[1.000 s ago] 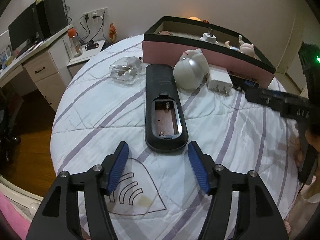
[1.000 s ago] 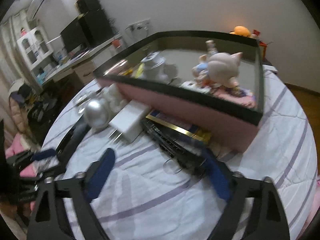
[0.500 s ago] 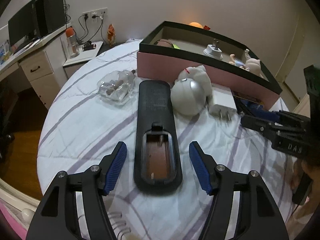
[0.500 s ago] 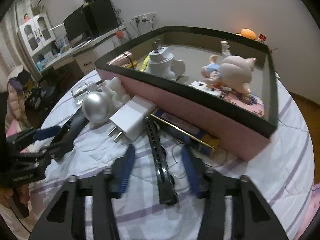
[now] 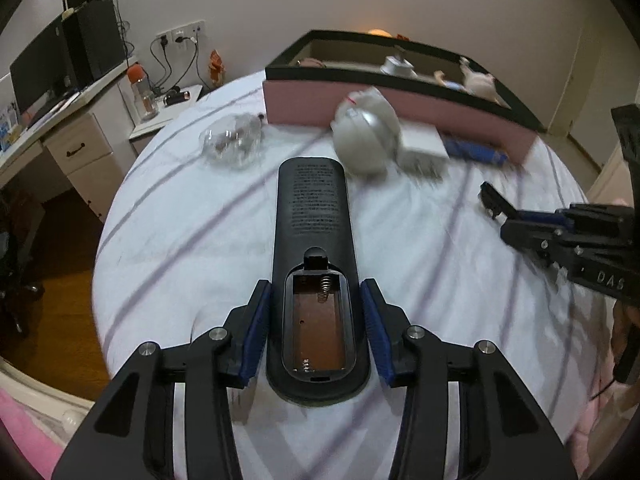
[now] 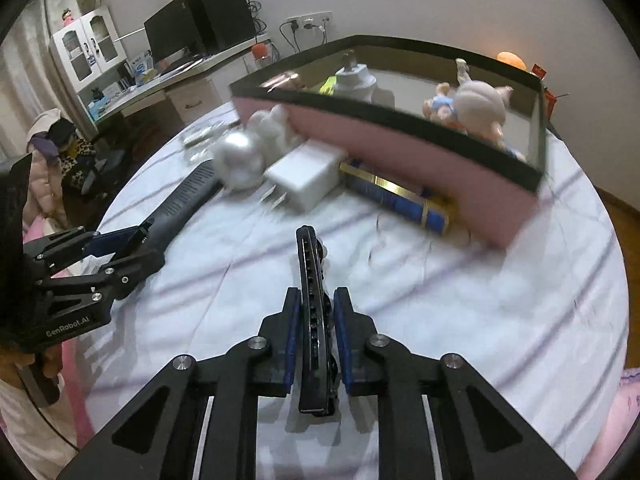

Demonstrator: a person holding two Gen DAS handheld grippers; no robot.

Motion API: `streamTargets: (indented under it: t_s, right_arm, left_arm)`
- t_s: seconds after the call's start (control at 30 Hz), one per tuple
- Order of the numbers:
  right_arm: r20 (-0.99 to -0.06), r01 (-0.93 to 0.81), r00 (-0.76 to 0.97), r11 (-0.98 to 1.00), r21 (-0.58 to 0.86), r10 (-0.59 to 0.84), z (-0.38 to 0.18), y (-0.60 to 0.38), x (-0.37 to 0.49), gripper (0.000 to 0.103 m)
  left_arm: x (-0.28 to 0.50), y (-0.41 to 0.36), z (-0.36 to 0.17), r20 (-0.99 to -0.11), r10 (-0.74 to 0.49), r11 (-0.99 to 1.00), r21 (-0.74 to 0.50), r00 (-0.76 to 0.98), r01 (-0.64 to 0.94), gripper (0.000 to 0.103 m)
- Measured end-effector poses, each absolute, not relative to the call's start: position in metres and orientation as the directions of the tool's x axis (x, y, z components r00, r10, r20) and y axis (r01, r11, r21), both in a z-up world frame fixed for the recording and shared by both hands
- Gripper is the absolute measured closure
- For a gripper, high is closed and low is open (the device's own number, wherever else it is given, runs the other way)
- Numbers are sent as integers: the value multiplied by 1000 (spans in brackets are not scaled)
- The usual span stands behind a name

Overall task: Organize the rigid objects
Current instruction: 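Grasp the black remote with the left gripper while the right grasps the black-gold case, then lift the remote and case and carry them over the box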

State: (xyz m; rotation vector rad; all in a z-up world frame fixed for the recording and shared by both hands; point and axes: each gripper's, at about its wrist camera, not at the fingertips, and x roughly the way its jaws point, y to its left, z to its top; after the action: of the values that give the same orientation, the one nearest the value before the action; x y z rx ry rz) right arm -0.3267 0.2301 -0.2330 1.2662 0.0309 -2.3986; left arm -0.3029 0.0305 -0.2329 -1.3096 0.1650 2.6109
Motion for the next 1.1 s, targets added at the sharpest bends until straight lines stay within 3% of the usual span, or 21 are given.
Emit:
streamTargets:
  t_s: [0.4, 0.5, 1.1]
  right_arm:
    - [-757, 357, -561, -923, 146, -337, -236, 228, -299, 86]
    - [-736, 363, -583, -921, 145, -345, -238, 230, -296, 86]
    - [-626, 405, -654, -895, 186, -425, -182, 241, -280, 87]
  left_arm:
    - [-299, 35, -238, -782, 144, -973, -1, -606, -229, 50]
    - [-297, 33, -237, -769, 143, -977, -8, -623, -214, 59]
    - [-276, 48, -185, -701, 173, -964, 23, -692, -264, 59]
